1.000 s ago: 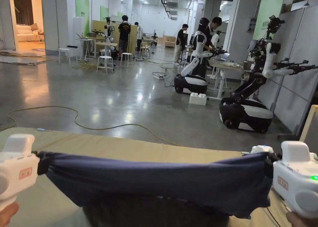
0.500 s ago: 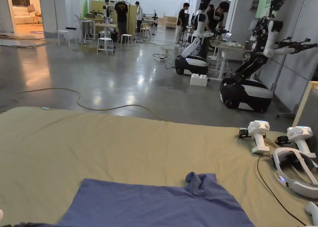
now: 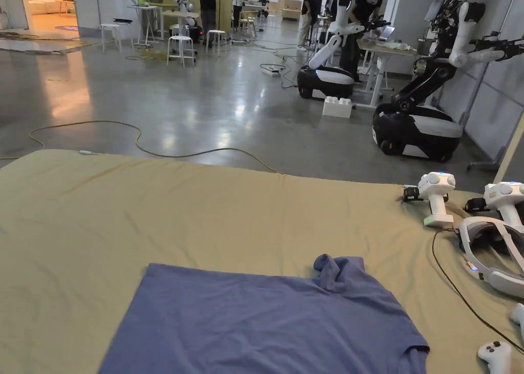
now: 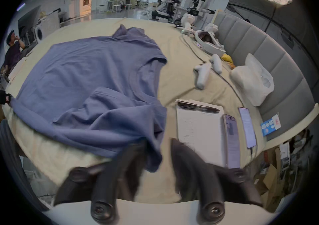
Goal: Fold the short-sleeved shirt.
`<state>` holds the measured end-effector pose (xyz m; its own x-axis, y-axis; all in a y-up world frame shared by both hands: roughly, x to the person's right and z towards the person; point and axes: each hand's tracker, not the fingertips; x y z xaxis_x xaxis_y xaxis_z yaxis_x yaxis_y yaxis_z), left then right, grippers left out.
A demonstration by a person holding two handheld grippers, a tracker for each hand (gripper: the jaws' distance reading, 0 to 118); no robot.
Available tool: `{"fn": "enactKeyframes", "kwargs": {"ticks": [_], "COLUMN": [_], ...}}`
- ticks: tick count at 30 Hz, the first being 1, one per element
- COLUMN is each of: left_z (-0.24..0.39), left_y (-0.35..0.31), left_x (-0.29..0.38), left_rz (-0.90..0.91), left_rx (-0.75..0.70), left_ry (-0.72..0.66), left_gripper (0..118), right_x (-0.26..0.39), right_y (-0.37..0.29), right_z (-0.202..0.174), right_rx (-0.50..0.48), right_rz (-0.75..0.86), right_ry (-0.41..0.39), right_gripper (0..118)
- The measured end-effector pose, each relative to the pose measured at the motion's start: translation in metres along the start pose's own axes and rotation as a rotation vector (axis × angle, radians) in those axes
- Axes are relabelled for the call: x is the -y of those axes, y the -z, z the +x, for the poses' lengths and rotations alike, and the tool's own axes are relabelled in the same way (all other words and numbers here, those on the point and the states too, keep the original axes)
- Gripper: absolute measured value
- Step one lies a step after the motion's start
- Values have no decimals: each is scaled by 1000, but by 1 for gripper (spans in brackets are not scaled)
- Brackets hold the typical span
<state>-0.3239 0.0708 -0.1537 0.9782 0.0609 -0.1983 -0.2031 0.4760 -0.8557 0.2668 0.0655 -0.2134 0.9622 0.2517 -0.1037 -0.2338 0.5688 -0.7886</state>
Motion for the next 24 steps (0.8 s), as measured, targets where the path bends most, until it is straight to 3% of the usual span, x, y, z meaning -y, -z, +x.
{"fn": "enactKeyframes", "kwargs": {"ticks": [1,3,8,17,19,21,24], "left_z": [2,4,39,110,117,125,129], "left_y": [-3,-10,-46,-99,-105,-110,-111], "left_x": [-1,-2,-19,-60,-65,-67,-72], "left_rz": [17,77,352,769,827,870,882], "left_rx": [-34,-67,-12,-10,-8,-25,-30], "left_ry": [4,19,48,18,25,43,58], "left_gripper": [42,52,53,50,39,28,23], "right_x": [-2,-11,-53,-119,-126,-129,-134], "right_y": [-7,-22,-57,-98,-106,-111,-112], "right_z": [0,0,-13,-76,-86,-93,-103], "right_rx": [21,19,-80,-88,-79,-79,-31], "right_rz": [29,110,379,789,841,875,884], "right_ry": [13,50,177,212,208,193,196], "right_gripper": [56,63,66,64,52,10,5]}}
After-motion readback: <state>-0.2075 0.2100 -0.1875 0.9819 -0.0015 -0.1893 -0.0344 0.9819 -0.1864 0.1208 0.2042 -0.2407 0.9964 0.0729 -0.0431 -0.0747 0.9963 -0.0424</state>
